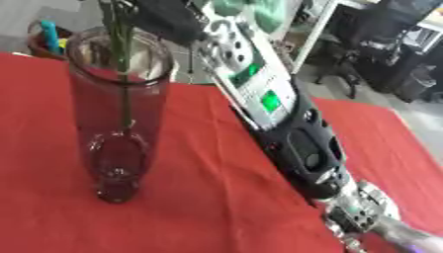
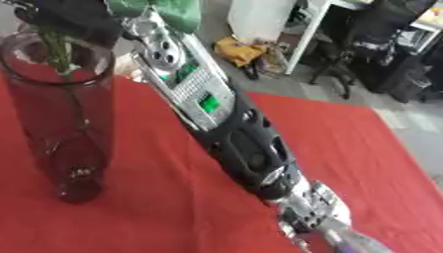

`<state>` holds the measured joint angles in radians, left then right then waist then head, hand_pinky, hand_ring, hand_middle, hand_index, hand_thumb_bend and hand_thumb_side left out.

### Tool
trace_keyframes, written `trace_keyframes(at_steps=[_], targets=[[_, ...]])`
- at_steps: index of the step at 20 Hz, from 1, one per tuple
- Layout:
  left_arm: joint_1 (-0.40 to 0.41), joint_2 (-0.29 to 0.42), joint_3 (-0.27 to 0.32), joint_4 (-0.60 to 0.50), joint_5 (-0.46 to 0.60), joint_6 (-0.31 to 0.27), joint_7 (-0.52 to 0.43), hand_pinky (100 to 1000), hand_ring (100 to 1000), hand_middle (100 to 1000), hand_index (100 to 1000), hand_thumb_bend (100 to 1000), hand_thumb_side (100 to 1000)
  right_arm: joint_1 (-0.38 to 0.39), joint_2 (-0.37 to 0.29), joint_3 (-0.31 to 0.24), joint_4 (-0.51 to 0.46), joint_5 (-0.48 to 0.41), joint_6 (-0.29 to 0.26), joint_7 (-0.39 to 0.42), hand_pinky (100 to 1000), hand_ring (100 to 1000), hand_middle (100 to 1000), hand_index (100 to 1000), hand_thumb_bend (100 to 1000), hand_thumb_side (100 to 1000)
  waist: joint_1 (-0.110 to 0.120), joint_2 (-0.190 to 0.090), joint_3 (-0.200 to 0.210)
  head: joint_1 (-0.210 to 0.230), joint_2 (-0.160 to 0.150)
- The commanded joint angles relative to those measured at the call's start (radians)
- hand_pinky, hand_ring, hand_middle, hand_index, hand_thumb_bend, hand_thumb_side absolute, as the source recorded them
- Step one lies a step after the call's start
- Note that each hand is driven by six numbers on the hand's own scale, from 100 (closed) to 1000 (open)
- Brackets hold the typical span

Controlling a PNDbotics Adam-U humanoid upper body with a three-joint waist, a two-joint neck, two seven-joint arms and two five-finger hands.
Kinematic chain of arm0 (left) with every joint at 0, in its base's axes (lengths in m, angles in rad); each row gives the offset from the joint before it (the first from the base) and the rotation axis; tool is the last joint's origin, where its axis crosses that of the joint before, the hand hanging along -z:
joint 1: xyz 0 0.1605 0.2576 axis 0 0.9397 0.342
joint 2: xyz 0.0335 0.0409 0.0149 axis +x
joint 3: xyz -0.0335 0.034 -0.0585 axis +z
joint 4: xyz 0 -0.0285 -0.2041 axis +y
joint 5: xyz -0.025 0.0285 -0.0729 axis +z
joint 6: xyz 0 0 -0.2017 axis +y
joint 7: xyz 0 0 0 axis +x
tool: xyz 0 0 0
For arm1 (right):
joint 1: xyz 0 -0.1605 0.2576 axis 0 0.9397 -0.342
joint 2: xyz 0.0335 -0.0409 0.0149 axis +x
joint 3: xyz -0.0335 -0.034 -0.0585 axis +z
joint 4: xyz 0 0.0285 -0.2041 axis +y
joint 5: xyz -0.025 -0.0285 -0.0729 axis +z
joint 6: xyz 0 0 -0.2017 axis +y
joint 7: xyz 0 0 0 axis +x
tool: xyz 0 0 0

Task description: Arrange flowers into the vase.

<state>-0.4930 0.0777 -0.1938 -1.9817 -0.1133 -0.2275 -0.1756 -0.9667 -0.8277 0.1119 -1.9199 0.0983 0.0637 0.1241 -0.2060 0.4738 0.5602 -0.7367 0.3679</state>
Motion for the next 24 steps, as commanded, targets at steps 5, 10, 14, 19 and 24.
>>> trace_keyframes(at_steps=[5,10,14,19,24], targets=[[-0.010,-0.001,-0.009,-0.018,0.007,0.002,-0.005,626,456,676,784,122,1000,-0.002,-0.010,-0.015,-0.024,0.018,0.008,0.023,791,847,100,405,100,850,0.010,-0.036,-0.005,0.004,-0.006],[-0.009,-0.001,-0.009,-0.018,0.008,0.003,-0.008,626,456,677,784,121,1000,0.003,-0.012,-0.019,-0.028,0.046,0.016,0.048,792,857,100,426,100,887,0.013,-0.040,-0.008,0.002,-0.004],[-0.007,-0.002,-0.010,-0.018,0.010,0.005,-0.011,625,456,678,784,121,1000,-0.006,-0.017,-0.029,-0.029,0.102,0.025,0.143,813,895,100,492,100,958,0.016,-0.043,-0.010,-0.001,-0.001],[-0.005,-0.002,-0.011,-0.018,0.012,0.006,-0.013,624,456,678,785,121,1000,-0.017,-0.019,-0.049,-0.035,0.172,0.007,0.298,824,913,100,530,100,975,0.020,-0.046,-0.014,-0.004,0.002],[-0.003,-0.003,-0.010,-0.018,0.013,0.006,-0.014,624,456,679,784,121,1000,-0.017,-0.020,-0.060,-0.034,0.195,-0.015,0.385,844,938,100,569,100,993,0.022,-0.047,-0.014,-0.007,0.003]])
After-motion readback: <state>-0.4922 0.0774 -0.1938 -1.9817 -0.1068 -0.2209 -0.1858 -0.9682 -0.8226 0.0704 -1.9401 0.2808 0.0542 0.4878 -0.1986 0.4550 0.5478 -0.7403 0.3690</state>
